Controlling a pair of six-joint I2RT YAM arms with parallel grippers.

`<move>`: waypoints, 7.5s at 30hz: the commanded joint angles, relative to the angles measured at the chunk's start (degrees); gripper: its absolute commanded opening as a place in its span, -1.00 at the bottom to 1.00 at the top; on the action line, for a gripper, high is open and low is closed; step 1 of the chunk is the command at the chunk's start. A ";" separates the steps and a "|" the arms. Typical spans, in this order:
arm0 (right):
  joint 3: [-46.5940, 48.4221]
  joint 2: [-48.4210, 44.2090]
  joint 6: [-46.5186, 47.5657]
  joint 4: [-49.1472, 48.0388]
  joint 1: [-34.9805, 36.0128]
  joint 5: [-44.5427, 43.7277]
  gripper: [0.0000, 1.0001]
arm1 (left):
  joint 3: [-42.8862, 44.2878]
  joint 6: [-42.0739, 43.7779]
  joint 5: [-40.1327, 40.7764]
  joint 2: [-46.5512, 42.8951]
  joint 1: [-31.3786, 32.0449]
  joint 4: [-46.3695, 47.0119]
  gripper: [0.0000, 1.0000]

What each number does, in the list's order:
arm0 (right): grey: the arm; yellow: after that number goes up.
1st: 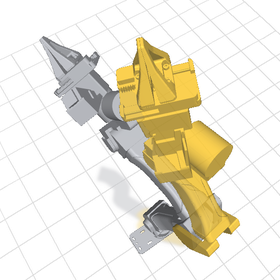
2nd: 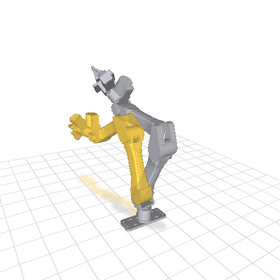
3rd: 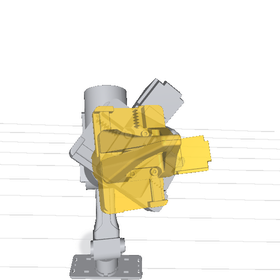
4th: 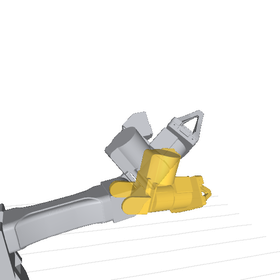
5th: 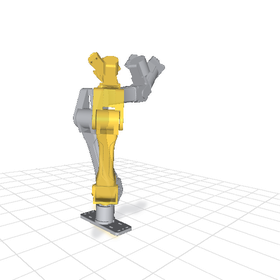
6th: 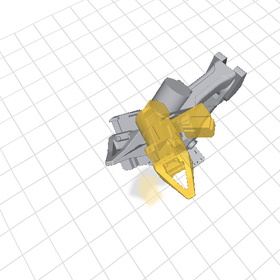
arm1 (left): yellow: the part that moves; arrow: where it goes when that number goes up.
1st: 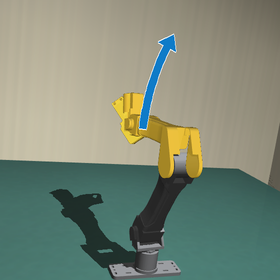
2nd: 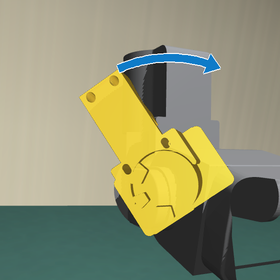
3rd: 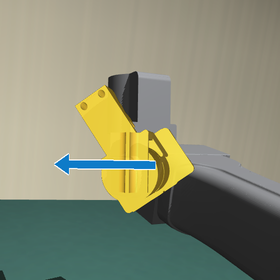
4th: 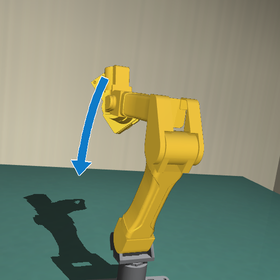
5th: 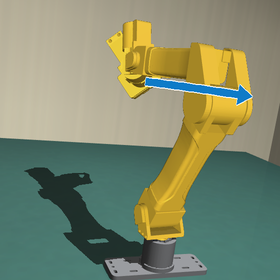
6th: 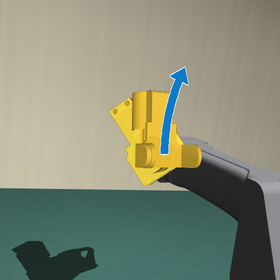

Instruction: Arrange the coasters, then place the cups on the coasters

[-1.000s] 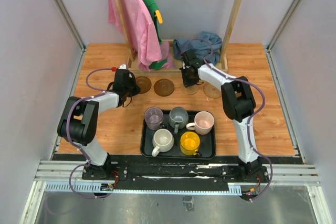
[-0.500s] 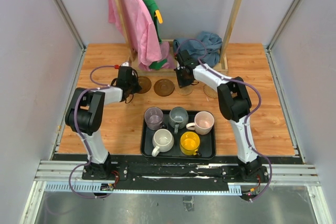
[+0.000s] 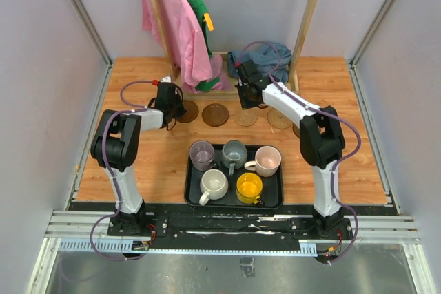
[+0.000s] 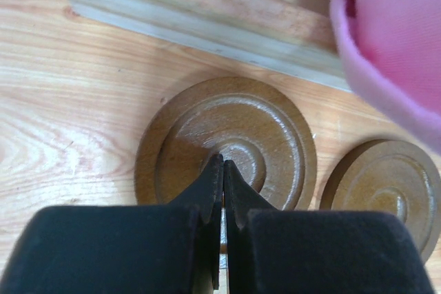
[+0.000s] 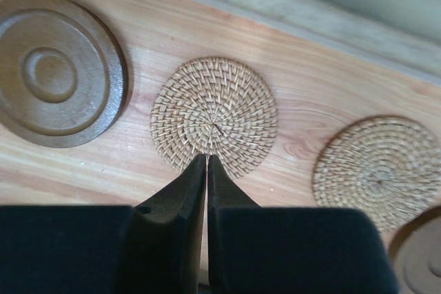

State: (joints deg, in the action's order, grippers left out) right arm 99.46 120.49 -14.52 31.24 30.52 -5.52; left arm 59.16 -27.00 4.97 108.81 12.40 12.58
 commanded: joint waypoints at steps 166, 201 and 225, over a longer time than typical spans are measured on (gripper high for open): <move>-11.74 1.34 -6.84 0.30 -29.92 -4.32 -0.98 | -9.96 -0.86 -1.46 -21.70 -1.33 -3.05 -0.99; -20.07 -23.59 -3.82 -5.13 -26.57 -0.29 -0.92 | -9.74 2.19 -6.35 -17.20 -1.33 6.01 -0.99; -40.77 -42.97 -2.37 -28.46 -27.08 -3.44 -0.75 | 3.71 11.87 -15.72 -3.08 4.12 10.82 -0.96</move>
State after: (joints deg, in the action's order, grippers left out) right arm 59.81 78.87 -16.86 6.31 3.27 -9.50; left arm 62.48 -18.50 -10.44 107.85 15.73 22.20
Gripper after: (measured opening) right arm 0.075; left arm 0.016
